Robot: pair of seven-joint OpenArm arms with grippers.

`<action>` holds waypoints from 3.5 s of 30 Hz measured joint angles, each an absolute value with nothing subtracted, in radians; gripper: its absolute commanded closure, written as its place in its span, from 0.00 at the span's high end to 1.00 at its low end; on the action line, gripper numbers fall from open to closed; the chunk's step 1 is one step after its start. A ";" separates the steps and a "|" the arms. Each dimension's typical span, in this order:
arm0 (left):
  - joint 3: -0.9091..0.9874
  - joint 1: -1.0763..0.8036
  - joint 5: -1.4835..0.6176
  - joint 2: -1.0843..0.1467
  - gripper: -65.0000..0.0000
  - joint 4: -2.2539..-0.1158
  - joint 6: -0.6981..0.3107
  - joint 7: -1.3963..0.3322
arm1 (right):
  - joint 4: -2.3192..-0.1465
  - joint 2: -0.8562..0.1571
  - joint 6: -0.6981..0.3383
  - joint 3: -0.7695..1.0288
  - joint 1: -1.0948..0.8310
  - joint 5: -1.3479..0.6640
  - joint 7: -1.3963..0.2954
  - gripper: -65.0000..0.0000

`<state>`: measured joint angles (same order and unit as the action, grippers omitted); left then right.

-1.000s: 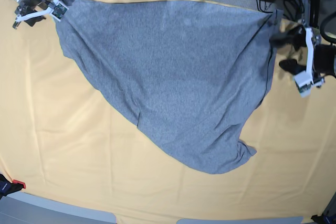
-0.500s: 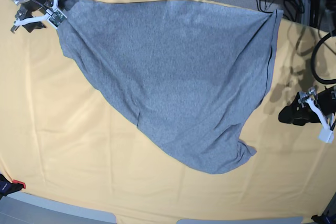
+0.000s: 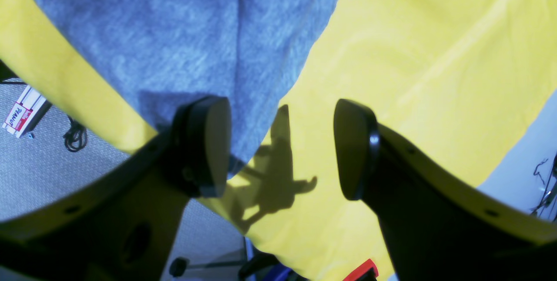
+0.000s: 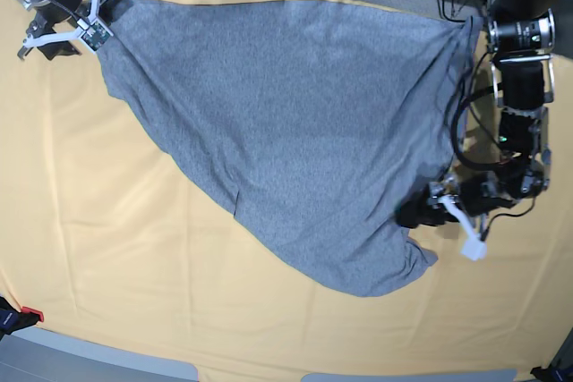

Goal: Layout the t-shirt on the table in an organized manner, then fold the t-shirt properly
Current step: 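Grasp the shirt's hanging corner with the left gripper, then pull the shirt corners apart with both grippers to spread it flat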

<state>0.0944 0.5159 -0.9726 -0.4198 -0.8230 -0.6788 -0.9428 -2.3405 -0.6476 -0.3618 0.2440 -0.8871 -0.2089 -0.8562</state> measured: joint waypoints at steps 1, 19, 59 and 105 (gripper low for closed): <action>0.083 0.516 -0.967 -0.401 0.68 -0.820 -0.685 -0.923 | -2.341 -0.648 -0.362 0.244 -0.879 -0.210 -0.856 0.60; 0.080 0.742 -0.804 -0.453 0.00 -0.815 -0.658 -0.947 | -2.341 -0.648 -0.339 0.244 -0.861 -0.210 -0.841 0.60; -0.157 0.634 -1.042 -0.918 0.00 -0.818 -0.667 -1.271 | -2.086 -0.340 -0.521 0.167 -0.285 -0.666 -0.758 0.60; -0.157 0.631 -1.279 -0.853 0.00 -0.818 -0.675 -1.262 | -1.186 -0.095 -0.691 -0.003 0.302 -0.793 -0.918 0.00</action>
<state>-0.1570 0.6312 -1.2789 -0.8532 -0.8181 -0.6750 -1.2625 -1.1858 -0.0952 -0.6914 -0.0032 0.3023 -0.7929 -0.9184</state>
